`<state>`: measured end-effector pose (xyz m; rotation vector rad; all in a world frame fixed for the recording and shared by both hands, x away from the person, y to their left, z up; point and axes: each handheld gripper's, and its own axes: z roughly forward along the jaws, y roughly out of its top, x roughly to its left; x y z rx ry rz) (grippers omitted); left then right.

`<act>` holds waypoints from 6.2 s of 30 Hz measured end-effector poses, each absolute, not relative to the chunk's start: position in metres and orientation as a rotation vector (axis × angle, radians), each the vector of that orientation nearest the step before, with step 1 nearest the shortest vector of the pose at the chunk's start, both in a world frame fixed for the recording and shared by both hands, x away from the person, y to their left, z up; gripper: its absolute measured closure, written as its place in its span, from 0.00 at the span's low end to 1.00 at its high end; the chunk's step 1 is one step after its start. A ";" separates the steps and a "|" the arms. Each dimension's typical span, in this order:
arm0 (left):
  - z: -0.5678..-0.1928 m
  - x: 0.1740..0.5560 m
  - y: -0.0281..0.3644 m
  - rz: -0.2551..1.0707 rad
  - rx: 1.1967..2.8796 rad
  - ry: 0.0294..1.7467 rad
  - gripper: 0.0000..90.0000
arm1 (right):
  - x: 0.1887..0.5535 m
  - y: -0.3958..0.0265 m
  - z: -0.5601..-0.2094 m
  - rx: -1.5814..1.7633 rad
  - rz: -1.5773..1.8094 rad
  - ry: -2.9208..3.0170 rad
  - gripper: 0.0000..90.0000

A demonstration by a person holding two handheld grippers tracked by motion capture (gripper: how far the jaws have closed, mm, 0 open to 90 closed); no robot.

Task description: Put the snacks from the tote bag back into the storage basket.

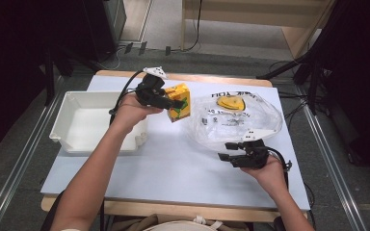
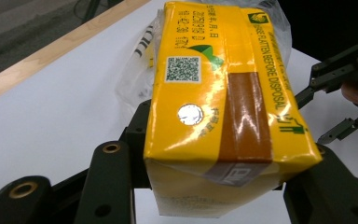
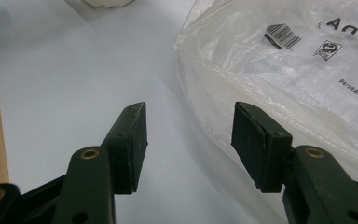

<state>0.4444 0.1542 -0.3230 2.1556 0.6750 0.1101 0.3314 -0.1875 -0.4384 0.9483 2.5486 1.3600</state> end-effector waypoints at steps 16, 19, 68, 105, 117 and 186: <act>-0.316 0.438 0.187 0.157 2.152 0.736 0.57 | 0.333 -0.187 -0.438 0.952 1.350 2.549 0.51; -0.315 0.439 0.191 0.162 2.144 0.750 0.57 | 0.333 -0.187 -0.438 0.958 1.355 2.549 0.51; -0.313 0.452 0.272 0.268 2.092 0.965 0.57 | 0.334 -0.188 -0.438 0.944 1.355 2.557 0.51; -0.367 0.474 0.290 0.271 2.113 1.076 0.57 | 0.333 -0.186 -0.439 0.942 1.343 2.566 0.51; -0.385 0.480 0.284 0.299 2.139 1.073 0.57 | 0.333 -0.186 -0.441 0.934 1.340 2.576 0.51; -0.365 0.417 0.303 0.201 2.059 1.087 0.87 | 0.336 -0.182 -0.439 0.919 1.354 2.590 0.51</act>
